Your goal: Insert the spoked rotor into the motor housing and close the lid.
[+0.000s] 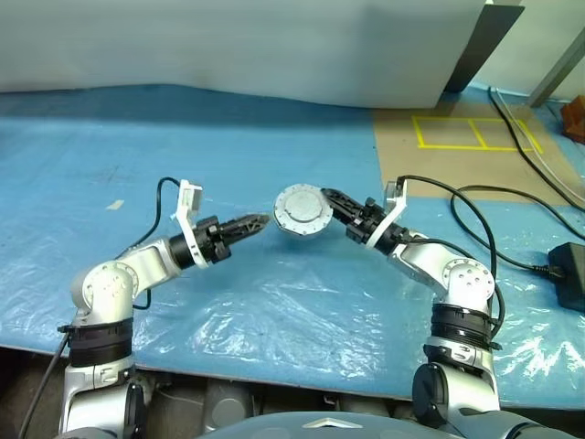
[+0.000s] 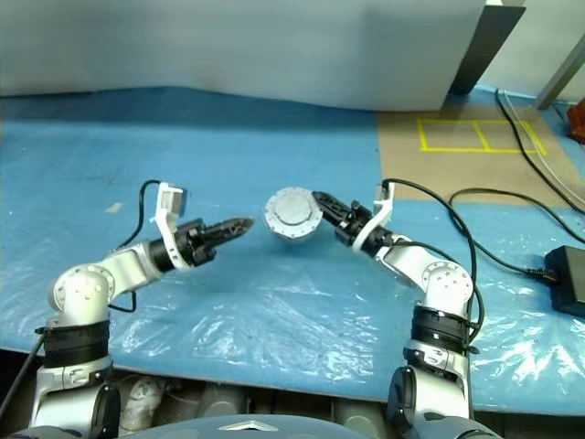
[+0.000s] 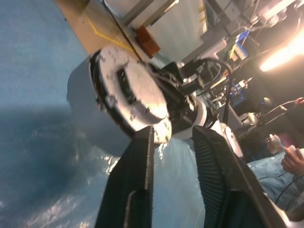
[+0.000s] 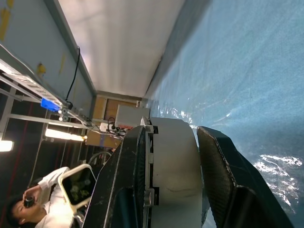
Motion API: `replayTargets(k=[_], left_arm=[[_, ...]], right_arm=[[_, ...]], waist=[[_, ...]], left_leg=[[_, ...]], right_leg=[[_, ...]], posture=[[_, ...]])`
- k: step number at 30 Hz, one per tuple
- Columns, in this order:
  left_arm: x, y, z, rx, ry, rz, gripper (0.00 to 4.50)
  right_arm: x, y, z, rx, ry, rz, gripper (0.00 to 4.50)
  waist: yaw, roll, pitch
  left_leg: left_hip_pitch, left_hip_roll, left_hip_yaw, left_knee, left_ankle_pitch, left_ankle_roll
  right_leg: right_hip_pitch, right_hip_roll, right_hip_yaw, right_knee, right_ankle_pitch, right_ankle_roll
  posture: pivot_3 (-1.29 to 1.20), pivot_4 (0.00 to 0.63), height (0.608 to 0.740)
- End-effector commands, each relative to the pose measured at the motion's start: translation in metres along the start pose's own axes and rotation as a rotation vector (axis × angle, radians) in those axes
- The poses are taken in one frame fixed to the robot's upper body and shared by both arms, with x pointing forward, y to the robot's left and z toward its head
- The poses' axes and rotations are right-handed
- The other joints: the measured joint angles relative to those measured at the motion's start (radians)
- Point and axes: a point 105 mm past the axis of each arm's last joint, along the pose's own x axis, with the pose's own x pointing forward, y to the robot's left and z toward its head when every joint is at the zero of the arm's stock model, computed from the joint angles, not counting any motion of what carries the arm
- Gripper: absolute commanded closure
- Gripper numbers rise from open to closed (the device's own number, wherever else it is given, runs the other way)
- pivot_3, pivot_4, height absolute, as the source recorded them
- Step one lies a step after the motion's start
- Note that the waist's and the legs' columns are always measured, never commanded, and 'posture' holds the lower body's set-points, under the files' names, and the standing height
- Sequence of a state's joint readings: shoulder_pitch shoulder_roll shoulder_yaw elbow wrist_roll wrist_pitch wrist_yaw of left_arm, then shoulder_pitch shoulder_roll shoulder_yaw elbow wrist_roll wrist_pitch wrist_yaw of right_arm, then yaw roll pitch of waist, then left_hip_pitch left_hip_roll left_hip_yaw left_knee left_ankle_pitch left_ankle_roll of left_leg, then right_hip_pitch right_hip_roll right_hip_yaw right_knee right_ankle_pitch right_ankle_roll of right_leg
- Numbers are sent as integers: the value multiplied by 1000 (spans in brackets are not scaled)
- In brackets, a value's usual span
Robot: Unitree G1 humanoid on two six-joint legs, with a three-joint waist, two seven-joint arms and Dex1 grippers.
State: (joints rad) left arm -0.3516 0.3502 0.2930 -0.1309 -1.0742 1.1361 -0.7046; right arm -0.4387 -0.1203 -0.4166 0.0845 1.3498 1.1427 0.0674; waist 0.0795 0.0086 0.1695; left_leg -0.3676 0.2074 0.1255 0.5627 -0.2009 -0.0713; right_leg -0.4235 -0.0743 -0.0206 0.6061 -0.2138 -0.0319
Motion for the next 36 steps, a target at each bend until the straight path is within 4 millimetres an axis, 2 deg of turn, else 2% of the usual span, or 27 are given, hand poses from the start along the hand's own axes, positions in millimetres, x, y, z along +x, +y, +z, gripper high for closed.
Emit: replayTargets(k=[1, 6, 12, 15, 19, 24, 30, 32, 36], left_arm=[[-1, -1, 1, -36, -4, -19, 1577], [4, 10, -5, -83, 18, 8, 18], [6, 15, -10, -166, 30, -21, 18], [14, 14, -22, -175, 68, -42, 18], [22, 11, -21, -184, 56, -74, 18], [28, 21, -28, -225, 54, -52, 18], [27, 18, -23, -245, 37, -65, 18], [31, 17, -19, -241, 25, -71, 18], [56, 6, -15, -247, 1, -125, 18]], right_arm=[[2, 24, 9, -32, -14, 98, 3169], [-1, 24, 8, -38, -7, 90, 3169], [-2, 25, 6, -46, 7, 91, 3169], [0, 31, 3, -54, 20, 115, 3169], [1, 35, 3, -64, 29, 124, 3169], [-3, 41, 5, -71, 27, 147, 3169], [-5, 39, 0, -73, 46, 134, 3169], [-5, 39, 0, -76, 48, 131, 3169], [-5, 36, -2, -73, 51, 119, 3169]], waist=[[0, 0, 0], [0, 0, 0], [-2, 0, 0], [-1, 0, 0], [-1, 0, 0], [-2, 0, 0], [0, 0, 0], [0, 0, 0], [5, 0, 0]], left_leg=[[0, 0, 0, 0, 0, 0], [-1, 0, -2, 0, 0, 0], [-1, 0, -2, 2, 0, 0], [-1, 0, -2, 2, 0, 0], [-1, 0, -2, 2, 0, 0], [-1, 0, -2, 2, 0, 0], [-1, 0, -2, 2, 0, 0], [-2, 0, -2, 3, 0, 0], [-3, 0, -2, 5, 0, 0]], right_leg=[[-1, 0, -1, 0, 0, 0], [-1, 0, -2, 0, 0, 1], [-1, 0, -2, 0, 1, 1], [-1, 0, -2, 0, 1, 2], [-1, 0, -2, 0, 1, 2], [-1, 0, -2, 0, 1, 2], [-1, 0, -2, 1, 1, 2], [-1, 0, -1, 1, 1, 2], [-1, -1, -1, 1, 1, 2]], posture=[[0, 150, 740], [0, 150, 740], [0, 150, 740], [0, 150, 740], [0, 150, 740], [0, 150, 740], [0, 150, 740], [0, 150, 740], [0, 150, 740]])
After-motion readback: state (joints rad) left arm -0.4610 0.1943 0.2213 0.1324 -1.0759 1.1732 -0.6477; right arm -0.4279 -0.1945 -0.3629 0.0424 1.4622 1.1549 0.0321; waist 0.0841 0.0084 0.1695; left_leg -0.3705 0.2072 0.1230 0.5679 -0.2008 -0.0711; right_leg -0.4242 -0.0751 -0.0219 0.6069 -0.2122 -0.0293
